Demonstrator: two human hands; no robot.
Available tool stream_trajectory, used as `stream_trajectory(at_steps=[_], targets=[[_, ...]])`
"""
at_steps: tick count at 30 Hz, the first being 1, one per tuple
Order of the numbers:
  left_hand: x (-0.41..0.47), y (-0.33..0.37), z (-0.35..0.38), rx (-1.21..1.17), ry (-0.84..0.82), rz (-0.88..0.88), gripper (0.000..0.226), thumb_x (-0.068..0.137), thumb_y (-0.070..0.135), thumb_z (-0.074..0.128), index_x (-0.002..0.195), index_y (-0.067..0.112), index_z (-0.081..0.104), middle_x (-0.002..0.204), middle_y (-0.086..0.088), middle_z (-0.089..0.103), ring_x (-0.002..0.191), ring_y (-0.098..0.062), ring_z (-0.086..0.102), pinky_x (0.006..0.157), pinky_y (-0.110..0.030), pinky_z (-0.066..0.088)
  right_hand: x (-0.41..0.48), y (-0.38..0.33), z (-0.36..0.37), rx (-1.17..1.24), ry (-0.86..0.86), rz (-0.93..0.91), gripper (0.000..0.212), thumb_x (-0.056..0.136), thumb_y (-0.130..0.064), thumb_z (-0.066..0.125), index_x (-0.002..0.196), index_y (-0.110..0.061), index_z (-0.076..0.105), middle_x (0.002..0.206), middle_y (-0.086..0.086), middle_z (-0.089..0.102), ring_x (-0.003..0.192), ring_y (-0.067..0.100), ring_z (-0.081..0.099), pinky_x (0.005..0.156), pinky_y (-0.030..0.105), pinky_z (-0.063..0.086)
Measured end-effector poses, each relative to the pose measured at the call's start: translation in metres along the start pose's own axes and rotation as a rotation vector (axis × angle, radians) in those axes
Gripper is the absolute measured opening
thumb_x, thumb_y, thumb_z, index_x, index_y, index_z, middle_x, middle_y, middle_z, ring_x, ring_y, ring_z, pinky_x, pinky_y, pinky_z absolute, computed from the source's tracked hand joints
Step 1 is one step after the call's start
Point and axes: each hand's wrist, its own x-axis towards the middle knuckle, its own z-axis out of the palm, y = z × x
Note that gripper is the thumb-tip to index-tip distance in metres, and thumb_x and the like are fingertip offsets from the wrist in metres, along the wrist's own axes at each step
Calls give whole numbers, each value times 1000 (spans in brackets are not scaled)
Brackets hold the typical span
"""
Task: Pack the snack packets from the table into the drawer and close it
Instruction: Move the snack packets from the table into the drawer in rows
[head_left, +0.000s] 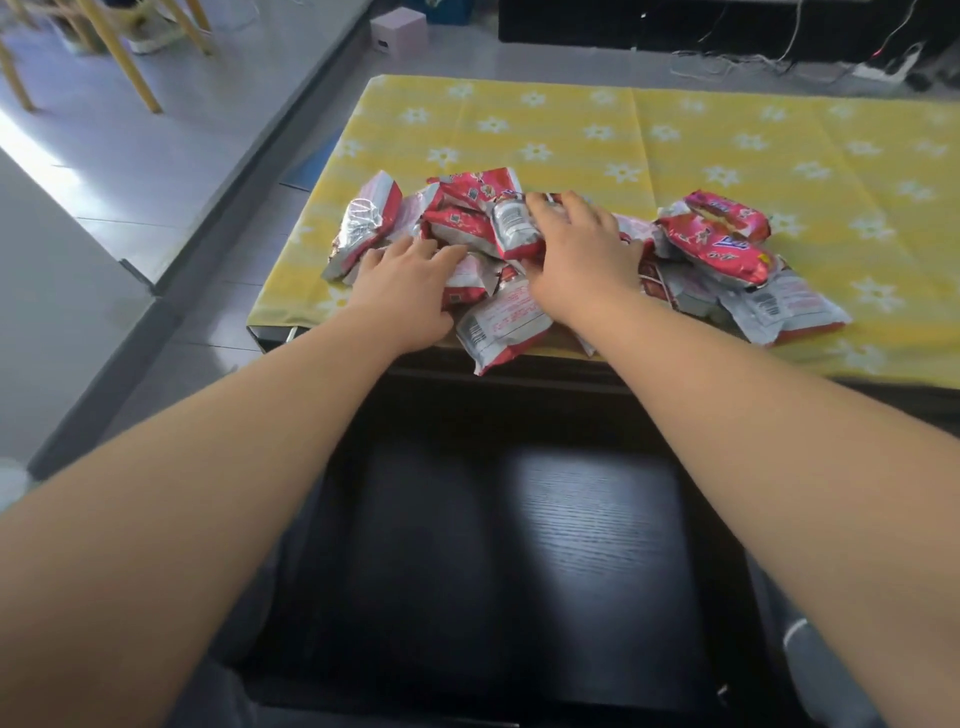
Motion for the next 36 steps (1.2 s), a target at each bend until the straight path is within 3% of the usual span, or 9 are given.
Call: stream_trajectory(at_steps=[3,8,12,16,19,22,26,31,36], targets=[[4,-7,-1,-28,-6,-12,71,95,26,63,161,33,37,160,-2,46,148,-33,39,115,-59,37,1,0,-1,51,22,10,76,100,-37,64,162,-43,21,169,2,30,154,35,27,115,74,29],[-1,-11,-11,-137,123,10,62,98,25,58,157,32,43,148,-7,60,128,-38,59,96,-52,53,-15,7,-22,171,128,-81,58,106,-51,47,160,-38,31,144,-1,61,137,32,51,113,73,33],[-16,-15,-25,-264,278,-2,52,103,31,56,154,25,45,121,-11,72,97,-34,66,73,-39,49,-43,9,-39,491,299,-162,42,109,-45,43,140,-20,56,104,-3,70,100,24,66,92,40,52],[-43,-9,-39,-566,420,-116,28,100,41,52,118,22,62,76,15,59,69,-8,57,58,-28,37,-72,7,-51,926,258,20,32,109,-47,43,111,-22,64,92,4,71,80,18,67,78,38,55],[-62,-1,-42,-842,402,-235,8,95,38,57,89,33,58,60,22,58,55,4,56,49,-16,43,-94,6,-55,1181,210,137,25,109,-46,45,105,-31,64,101,-3,75,93,13,73,91,39,58],[-85,8,-39,-1252,248,-346,11,100,33,58,93,27,64,72,13,69,60,-6,63,63,-29,54,-116,-2,-52,1331,167,188,23,103,-50,50,106,-34,66,117,-2,76,113,20,71,107,50,54],[-122,25,-37,-1704,15,-398,17,108,38,52,109,24,63,83,0,82,66,-18,79,56,-32,61,-142,-19,-47,1386,34,236,59,84,-67,55,127,-28,64,132,1,71,126,27,65,113,54,47],[-151,36,-33,-1787,-105,-434,40,110,52,39,131,25,62,110,-6,82,94,-28,81,65,-41,65,-168,-28,-42,1333,-33,87,44,77,-75,72,108,-44,69,117,-2,79,109,23,75,104,51,56],[-176,36,-33,-1712,-278,-292,62,97,70,49,133,22,67,118,-10,80,106,-33,78,89,-51,63,-187,-25,-50,1114,-352,-67,49,78,-38,90,119,-27,65,103,-5,82,92,17,80,82,34,64]])
